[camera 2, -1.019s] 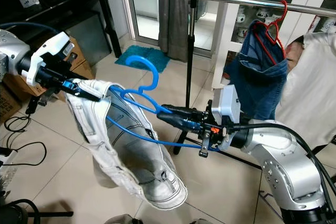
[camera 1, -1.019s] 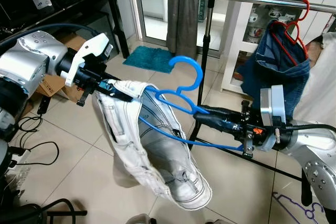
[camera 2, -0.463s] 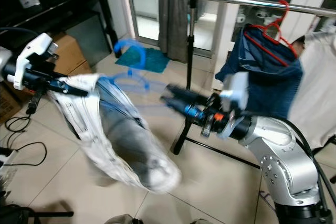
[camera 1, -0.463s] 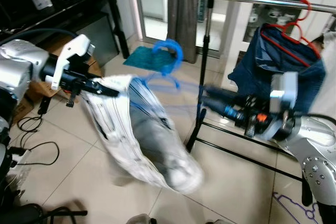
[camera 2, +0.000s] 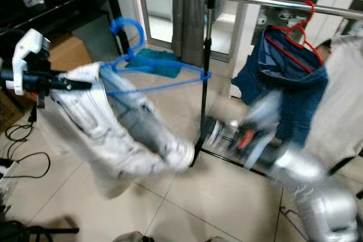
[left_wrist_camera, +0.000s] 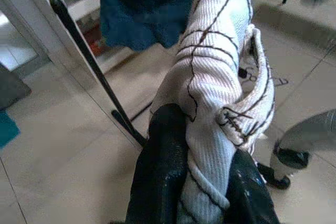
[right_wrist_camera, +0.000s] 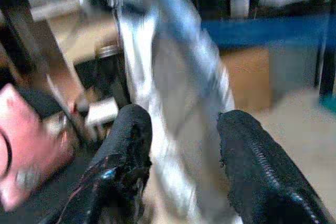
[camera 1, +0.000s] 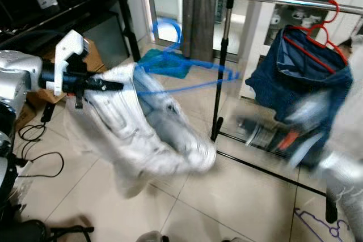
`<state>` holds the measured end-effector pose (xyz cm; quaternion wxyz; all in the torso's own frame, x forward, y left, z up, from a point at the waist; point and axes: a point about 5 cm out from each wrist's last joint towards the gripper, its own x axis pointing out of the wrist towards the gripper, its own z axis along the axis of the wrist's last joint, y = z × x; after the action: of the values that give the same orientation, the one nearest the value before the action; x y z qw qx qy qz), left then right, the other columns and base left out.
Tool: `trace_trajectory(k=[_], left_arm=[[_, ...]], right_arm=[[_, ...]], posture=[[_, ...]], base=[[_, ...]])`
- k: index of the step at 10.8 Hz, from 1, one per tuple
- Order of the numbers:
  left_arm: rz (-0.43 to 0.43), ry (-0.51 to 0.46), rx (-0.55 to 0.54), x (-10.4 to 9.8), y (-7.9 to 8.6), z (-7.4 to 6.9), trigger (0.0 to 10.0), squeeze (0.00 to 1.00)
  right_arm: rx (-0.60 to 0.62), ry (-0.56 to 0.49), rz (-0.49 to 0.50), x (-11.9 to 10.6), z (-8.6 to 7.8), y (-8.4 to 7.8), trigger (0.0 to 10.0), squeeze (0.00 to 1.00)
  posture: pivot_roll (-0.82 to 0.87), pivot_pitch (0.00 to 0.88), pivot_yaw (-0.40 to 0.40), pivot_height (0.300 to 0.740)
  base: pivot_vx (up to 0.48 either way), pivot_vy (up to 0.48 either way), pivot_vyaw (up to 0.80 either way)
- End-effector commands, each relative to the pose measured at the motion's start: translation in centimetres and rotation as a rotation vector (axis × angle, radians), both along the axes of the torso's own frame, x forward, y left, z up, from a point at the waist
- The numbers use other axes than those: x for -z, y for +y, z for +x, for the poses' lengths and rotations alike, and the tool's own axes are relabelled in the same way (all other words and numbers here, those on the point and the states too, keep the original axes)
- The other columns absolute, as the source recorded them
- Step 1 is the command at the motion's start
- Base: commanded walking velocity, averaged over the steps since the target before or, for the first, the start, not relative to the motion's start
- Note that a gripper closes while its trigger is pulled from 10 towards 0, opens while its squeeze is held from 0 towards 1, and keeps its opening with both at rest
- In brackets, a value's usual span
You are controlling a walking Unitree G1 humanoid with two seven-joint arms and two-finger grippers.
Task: Hang hanger
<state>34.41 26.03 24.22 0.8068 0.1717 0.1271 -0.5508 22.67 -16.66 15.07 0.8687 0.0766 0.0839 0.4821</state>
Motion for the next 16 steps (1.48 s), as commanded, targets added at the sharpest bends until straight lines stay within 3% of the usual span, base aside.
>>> trace_trajectory(k=[1, 3, 4, 5, 6, 8, 10, 12, 15, 16], left_arm=[[-0.037, -0.052, 0.016, -1.4, -0.2, 0.0, 0.0, 0.00], [-0.038, -0.039, 0.091, -1.7, -1.3, -0.4, 0.0, 0.00], [-0.036, -0.039, 0.092, -1.8, -1.3, -0.4, 0.0, 0.00], [-0.040, -0.036, 0.097, -2.0, -1.4, -0.5, 0.0, 0.00], [-0.044, -0.036, 0.101, -2.1, -1.6, -0.6, 0.0, 0.00], [-0.054, -0.038, 0.110, -2.7, -1.8, -0.7, 0.0, 0.00], [-0.047, -0.052, 0.081, -2.7, -1.6, -0.7, 0.0, 0.00], [-0.042, -0.049, 0.065, -2.6, -1.4, -0.7, 0.0, 0.00], [-0.030, -0.060, 0.005, -2.5, -0.7, -0.4, 0.0, 0.00], [-0.037, -0.052, 0.012, -2.5, -0.8, -0.4, 0.0, 0.00]], right_arm=[[0.006, 0.019, -0.059, 0.8, 0.2, 0.3, 10.0, 1.00], [0.145, 0.231, -0.173, 6.2, 2.5, 2.6, 10.0, 1.00], [0.177, 0.307, -0.193, 7.6, 3.0, 3.1, 10.0, 1.00], [0.292, 0.399, -0.262, 10.0, 4.1, 2.7, 10.0, 0.11], [0.322, 0.416, -0.321, 11.0, 4.3, 2.3, 10.0, 0.00], [0.337, 0.425, -0.478, 13.1, 4.4, 1.8, 10.0, 0.00], [0.306, 0.401, -0.356, 11.7, 4.8, 2.4, 10.0, 0.00], [0.364, 0.420, -0.324, 11.2, 5.3, 1.1, 10.0, 0.00], [0.413, 0.482, -0.165, 9.9, 5.3, -0.3, 10.0, 0.00], [0.453, 0.513, -0.173, 10.2, 5.4, -0.7, 10.0, 0.00]], posture=[[-0.01, 0.013, 0.086, 0.740], [0.00, 0.029, 0.075, 0.740], [0.00, 0.037, 0.073, 0.740], [0.01, 0.049, 0.071, 0.740], [0.01, 0.053, 0.068, 0.740], [0.01, 0.074, 0.067, 0.740], [0.01, 0.081, 0.069, 0.740], [0.01, 0.083, 0.068, 0.740], [0.01, 0.088, 0.069, 0.740], [0.01, 0.090, 0.073, 0.740]], base=[[0.000, 0.000, 0.00], [0.000, 0.000, 0.00], [0.000, 0.000, 0.00], [0.000, 0.000, 0.00], [0.000, 0.000, 0.00], [0.000, 0.000, 0.00], [0.000, 0.000, 0.00], [0.000, 0.000, 0.00], [0.000, 0.000, 0.00], [0.000, 0.000, 0.00]])
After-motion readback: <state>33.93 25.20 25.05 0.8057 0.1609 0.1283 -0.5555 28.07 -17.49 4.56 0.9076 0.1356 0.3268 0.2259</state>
